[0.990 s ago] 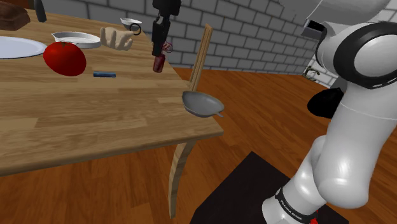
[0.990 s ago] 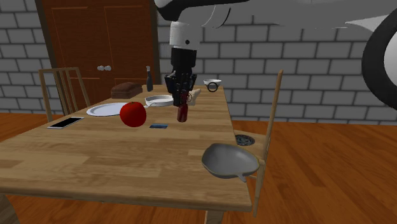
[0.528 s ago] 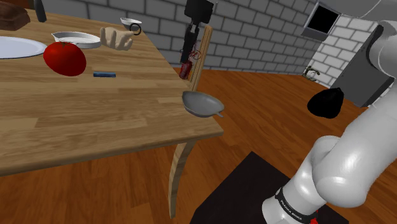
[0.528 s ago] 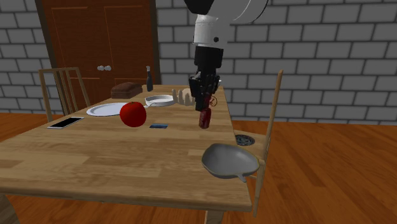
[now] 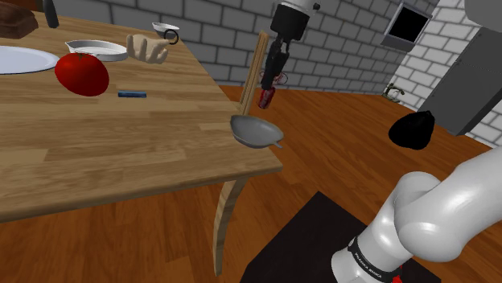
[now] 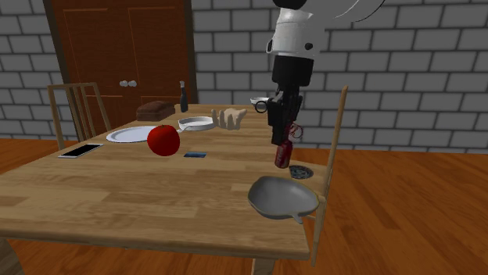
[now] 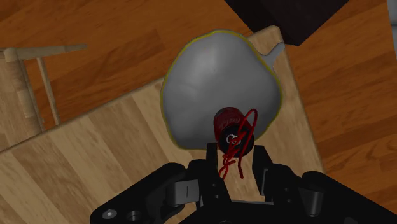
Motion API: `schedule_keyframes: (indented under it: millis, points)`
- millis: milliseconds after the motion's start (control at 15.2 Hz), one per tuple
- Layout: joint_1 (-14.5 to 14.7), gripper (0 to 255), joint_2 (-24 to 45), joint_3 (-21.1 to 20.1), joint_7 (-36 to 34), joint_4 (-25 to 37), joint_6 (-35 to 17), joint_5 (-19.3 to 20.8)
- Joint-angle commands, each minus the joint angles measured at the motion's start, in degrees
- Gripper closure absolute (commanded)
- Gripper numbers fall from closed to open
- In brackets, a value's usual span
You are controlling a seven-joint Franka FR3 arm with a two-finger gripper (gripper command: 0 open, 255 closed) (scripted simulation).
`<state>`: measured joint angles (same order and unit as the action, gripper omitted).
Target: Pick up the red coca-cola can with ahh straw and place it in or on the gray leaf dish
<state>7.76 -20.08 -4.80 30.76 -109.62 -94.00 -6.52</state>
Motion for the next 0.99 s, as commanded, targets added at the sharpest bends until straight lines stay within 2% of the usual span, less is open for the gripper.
schedule_keyframes:
  millis: [0,792,924]
  points:
    - [0.0,255,-0.7,0.1,0.3,-2.3,-1.5,-0.1]
    - [0.1,255,-2.0,-0.2,1.1,-12.8,-10.7,-0.4]
    - [0.1,255,-2.0,-0.2,1.1,-12.8,-10.7,-0.4]
